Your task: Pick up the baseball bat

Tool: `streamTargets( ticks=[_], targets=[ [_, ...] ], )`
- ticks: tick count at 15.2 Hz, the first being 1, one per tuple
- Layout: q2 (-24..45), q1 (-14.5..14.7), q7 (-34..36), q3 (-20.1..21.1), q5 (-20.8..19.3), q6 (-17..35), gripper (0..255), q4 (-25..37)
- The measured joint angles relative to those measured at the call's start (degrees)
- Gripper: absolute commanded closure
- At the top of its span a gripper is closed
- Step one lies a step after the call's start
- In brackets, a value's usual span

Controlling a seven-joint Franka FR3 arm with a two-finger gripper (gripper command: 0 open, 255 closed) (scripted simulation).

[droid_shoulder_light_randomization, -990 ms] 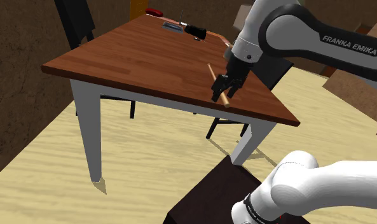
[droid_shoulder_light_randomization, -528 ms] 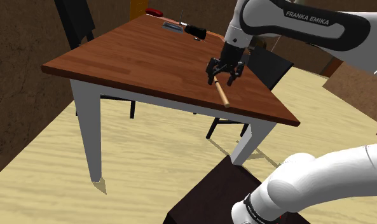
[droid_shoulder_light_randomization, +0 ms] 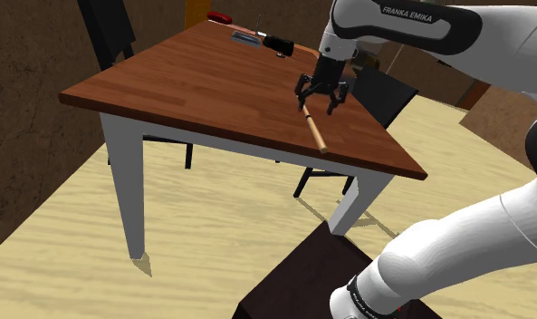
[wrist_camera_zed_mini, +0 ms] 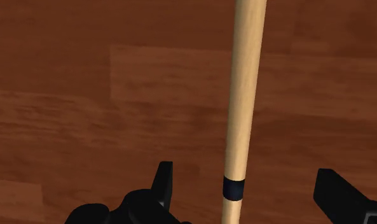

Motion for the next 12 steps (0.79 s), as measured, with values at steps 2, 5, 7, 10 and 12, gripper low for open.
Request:
streamTargets(
  ticks=[2,5,7,10,12],
  targets=[
    [-0.21,-0.05,0.16,-0.05,-0.02,1.62,0,-1.88],
    [-0.36,-0.03,0.34,-0.01,-0.01,3.59,0,-4.02],
    [-0.42,-0.06,0.29,-0.06,-0.03,3.96,255,-4.43],
    [-0.43,-0.06,0.28,-0.07,-0.03,4.08,255,-4.55],
    [-0.44,-0.06,0.28,-0.07,-0.03,4.09,255,-4.56]
  ],
)
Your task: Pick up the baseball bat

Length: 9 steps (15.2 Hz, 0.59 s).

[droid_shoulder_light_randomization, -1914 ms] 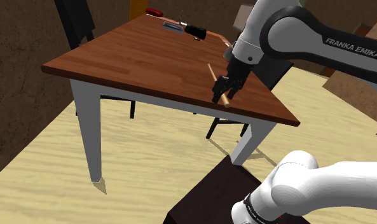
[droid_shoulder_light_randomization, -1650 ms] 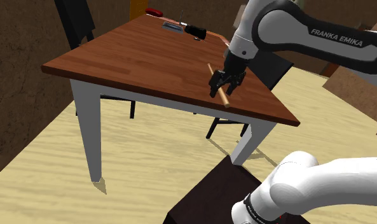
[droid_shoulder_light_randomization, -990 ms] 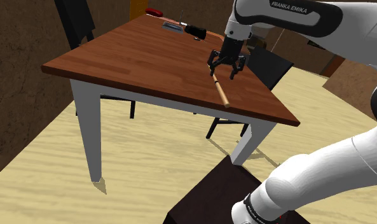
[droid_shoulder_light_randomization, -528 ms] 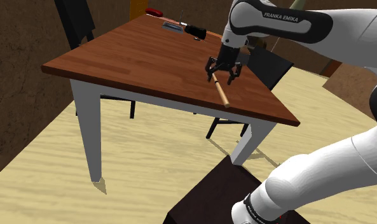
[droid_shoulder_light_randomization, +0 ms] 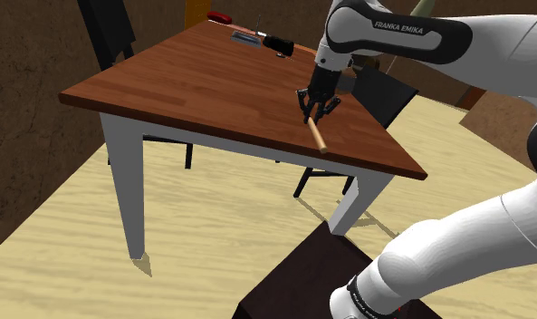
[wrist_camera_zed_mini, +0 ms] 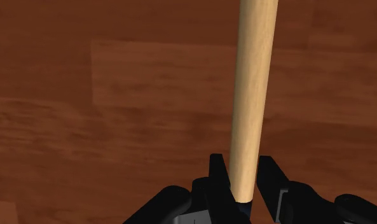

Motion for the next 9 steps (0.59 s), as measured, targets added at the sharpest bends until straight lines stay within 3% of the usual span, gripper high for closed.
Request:
streamTargets(
  ticks=[9],
  targets=[
    [0.44,-0.02,-0.14,0.00,0.00,-2.86,255,3.31]
  ],
)
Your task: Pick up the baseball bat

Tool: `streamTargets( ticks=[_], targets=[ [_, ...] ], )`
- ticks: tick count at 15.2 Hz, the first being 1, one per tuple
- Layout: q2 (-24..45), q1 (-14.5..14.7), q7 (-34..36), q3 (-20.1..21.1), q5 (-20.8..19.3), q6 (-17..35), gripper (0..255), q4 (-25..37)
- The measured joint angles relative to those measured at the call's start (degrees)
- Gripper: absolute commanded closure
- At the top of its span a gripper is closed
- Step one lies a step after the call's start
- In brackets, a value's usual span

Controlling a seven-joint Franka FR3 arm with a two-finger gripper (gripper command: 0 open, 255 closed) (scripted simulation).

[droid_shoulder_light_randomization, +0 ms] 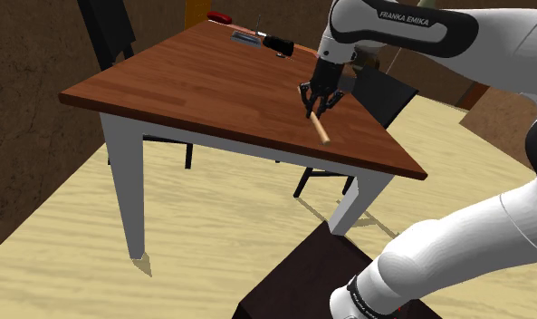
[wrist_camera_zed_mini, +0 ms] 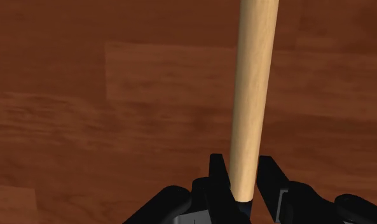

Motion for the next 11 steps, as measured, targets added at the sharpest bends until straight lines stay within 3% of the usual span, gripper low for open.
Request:
streamTargets(
  ticks=[11],
  targets=[
    [2.00,-0.01,-0.30,0.09,-0.04,-8.36,255,10.38]
  ],
)
